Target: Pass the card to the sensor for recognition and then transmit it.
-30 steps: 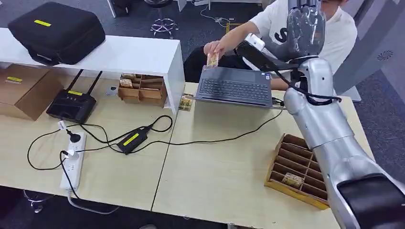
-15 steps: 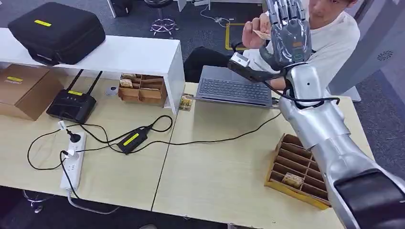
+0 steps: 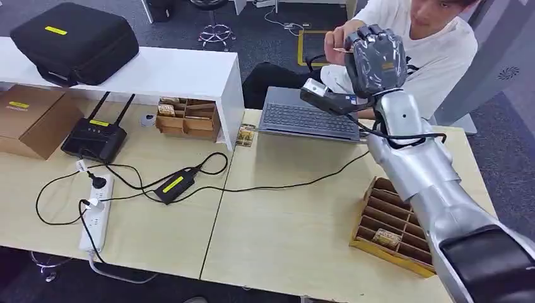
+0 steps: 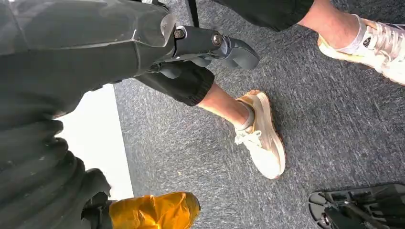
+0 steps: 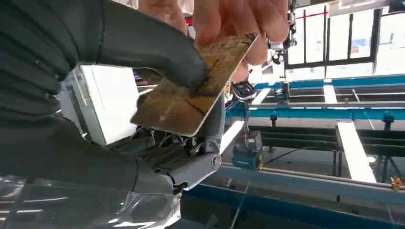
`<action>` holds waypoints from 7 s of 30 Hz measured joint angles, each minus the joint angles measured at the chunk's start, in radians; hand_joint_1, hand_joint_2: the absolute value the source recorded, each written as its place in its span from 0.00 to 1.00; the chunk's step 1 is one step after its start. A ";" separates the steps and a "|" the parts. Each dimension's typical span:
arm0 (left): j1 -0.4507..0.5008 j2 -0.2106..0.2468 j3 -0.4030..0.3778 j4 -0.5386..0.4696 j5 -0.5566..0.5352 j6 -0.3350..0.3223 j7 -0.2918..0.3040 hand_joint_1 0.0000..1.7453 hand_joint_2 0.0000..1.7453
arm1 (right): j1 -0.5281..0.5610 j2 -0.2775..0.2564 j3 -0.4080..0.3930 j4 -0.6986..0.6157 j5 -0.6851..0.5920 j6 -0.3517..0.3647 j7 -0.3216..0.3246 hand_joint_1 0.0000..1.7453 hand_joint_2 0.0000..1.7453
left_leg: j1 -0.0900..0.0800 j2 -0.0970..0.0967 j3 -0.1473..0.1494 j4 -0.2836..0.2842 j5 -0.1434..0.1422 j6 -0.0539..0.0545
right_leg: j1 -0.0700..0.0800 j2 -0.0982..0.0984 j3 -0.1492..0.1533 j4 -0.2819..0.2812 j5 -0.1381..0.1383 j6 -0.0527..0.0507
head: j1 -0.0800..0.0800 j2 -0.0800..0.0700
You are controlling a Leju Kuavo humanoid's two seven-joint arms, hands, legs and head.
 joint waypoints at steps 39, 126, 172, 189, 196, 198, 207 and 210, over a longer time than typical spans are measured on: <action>0.039 0.010 0.040 0.000 0.115 0.033 -0.036 0.00 1.00 | 0.848 -0.363 -0.709 -0.834 -0.631 0.122 -0.301 1.00 1.00 | 0.000 -0.003 -0.003 0.000 -0.004 0.004 | 0.000 -0.003 0.001 -0.005 -0.002 0.003 | 0.000 0.000; 0.042 0.021 0.165 0.000 0.141 0.052 -0.037 0.00 1.00 | 1.134 -0.690 -0.803 -0.639 -0.480 0.408 -0.034 1.00 1.00 | -0.001 -0.001 -0.002 0.000 -0.006 0.006 | -0.001 -0.002 0.001 -0.004 -0.003 0.004 | -0.001 0.000; 0.008 0.013 0.142 0.000 -0.003 0.018 -0.036 0.00 1.00 | -0.174 0.057 0.282 0.067 -0.356 0.631 -0.023 0.00 1.00 | 0.001 0.002 -0.006 -0.001 0.004 0.000 | 0.002 0.001 -0.006 -0.001 0.004 0.000 | 0.000 0.000; 0.015 0.014 0.136 0.000 0.006 0.018 -0.036 0.00 1.00 | -0.121 -0.023 0.317 0.016 -0.398 0.557 -0.058 0.00 1.00 | 0.001 0.002 -0.007 0.000 0.004 0.000 | 0.002 0.001 -0.006 -0.002 0.004 0.000 | 0.000 0.000; 0.033 0.014 0.136 0.000 0.028 0.020 -0.039 0.00 1.00 | 0.011 -0.188 0.278 -0.248 -0.413 0.510 -0.072 0.00 1.00 | 0.001 0.000 -0.007 0.000 0.003 0.001 | 0.002 0.000 -0.006 -0.003 0.004 0.000 | 0.000 0.000; 0.036 0.014 0.136 0.000 0.035 0.024 -0.039 0.00 1.00 | 0.069 -0.247 0.255 -0.336 -0.415 0.482 -0.074 0.00 1.00 | 0.001 0.000 -0.007 0.000 0.003 0.002 | 0.002 0.000 -0.006 -0.004 0.004 0.000 | 0.000 0.000; 0.038 0.014 0.149 0.000 0.061 0.037 -0.041 0.00 1.00 | 0.372 -0.461 0.069 -0.653 -0.449 0.351 -0.102 0.00 1.00 | 0.001 -0.002 -0.009 0.000 0.001 0.003 | 0.002 -0.003 -0.005 -0.005 0.003 0.002 | 0.000 0.000; 0.040 0.014 0.154 0.000 0.068 0.039 -0.042 0.00 1.00 | 0.494 -0.507 -0.013 -0.740 -0.449 0.327 -0.123 0.00 1.00 | 0.001 -0.002 -0.009 0.000 0.001 0.003 | 0.002 -0.003 -0.005 -0.005 0.003 0.002 | 0.000 0.000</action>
